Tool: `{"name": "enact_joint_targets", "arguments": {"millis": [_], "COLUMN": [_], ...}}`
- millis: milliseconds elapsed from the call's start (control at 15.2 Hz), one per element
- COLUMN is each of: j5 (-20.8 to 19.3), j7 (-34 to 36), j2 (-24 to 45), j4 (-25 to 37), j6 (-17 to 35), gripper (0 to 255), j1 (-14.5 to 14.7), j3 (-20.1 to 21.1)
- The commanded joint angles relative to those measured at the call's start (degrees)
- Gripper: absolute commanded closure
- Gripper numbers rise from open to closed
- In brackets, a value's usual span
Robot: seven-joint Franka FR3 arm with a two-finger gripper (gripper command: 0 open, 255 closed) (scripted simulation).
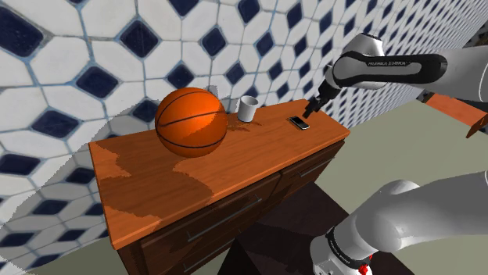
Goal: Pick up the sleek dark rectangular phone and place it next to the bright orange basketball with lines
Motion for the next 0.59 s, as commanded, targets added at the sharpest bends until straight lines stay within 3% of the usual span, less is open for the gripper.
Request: {"name": "enact_joint_targets", "arguments": {"millis": [0,264,528], "j5": [1.6,7.3,16.8], "j7": [-3.4,-10.7,-20.2], "j2": [4.5,13.3,23.4], "j4": [1.3,4.9,9.8], "j6": [3.5,8.6,12.0], "gripper": [0,0,0], "j1": [0.5,2.0,2.9], "j3": [-3.0,-7.9,-11.6]}}
